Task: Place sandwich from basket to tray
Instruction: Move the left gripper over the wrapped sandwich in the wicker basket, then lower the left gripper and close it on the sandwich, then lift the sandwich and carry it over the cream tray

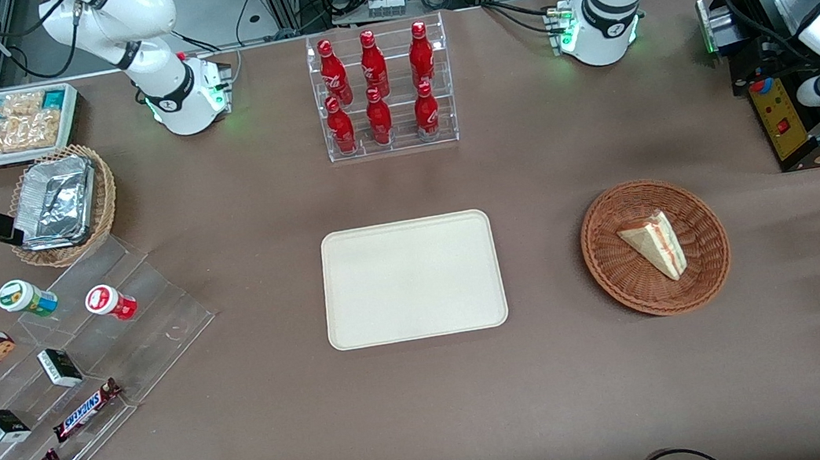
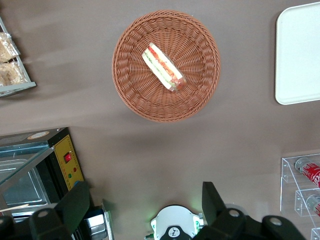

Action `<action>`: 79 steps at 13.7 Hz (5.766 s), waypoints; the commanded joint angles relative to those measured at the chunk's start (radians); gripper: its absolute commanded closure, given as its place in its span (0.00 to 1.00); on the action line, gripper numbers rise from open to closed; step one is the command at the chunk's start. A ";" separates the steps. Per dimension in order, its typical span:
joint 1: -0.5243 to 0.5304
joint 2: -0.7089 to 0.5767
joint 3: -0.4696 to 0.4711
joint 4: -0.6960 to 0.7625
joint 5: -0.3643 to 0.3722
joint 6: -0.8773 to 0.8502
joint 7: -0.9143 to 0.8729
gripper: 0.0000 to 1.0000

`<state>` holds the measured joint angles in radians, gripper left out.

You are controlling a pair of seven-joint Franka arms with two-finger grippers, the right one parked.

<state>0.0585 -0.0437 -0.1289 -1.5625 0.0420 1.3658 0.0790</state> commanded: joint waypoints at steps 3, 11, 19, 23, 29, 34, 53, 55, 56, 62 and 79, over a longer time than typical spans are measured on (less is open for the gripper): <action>0.014 0.008 -0.017 0.013 0.021 -0.007 0.004 0.00; 0.004 0.050 -0.014 -0.267 0.049 0.336 -0.278 0.00; 0.007 0.067 -0.014 -0.681 -0.020 0.973 -0.705 0.00; 0.000 0.146 -0.015 -0.695 -0.033 1.096 -0.795 0.00; -0.037 0.238 -0.015 -0.708 -0.030 1.224 -0.858 0.00; -0.035 0.275 -0.012 -0.712 -0.011 1.227 -0.854 0.00; -0.094 0.226 -0.026 -0.398 0.093 0.707 -0.835 1.00; -0.159 0.220 -0.028 -0.319 0.091 0.612 -0.838 1.00; -0.193 0.222 -0.028 -0.285 0.091 0.577 -0.847 1.00; -0.461 0.352 -0.029 -0.133 0.085 0.579 -0.863 1.00; -0.738 0.786 -0.029 0.098 0.007 1.047 -0.852 1.00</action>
<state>-0.6734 0.7455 -0.1634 -1.4604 0.0894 2.4085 -0.8016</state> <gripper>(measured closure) 0.885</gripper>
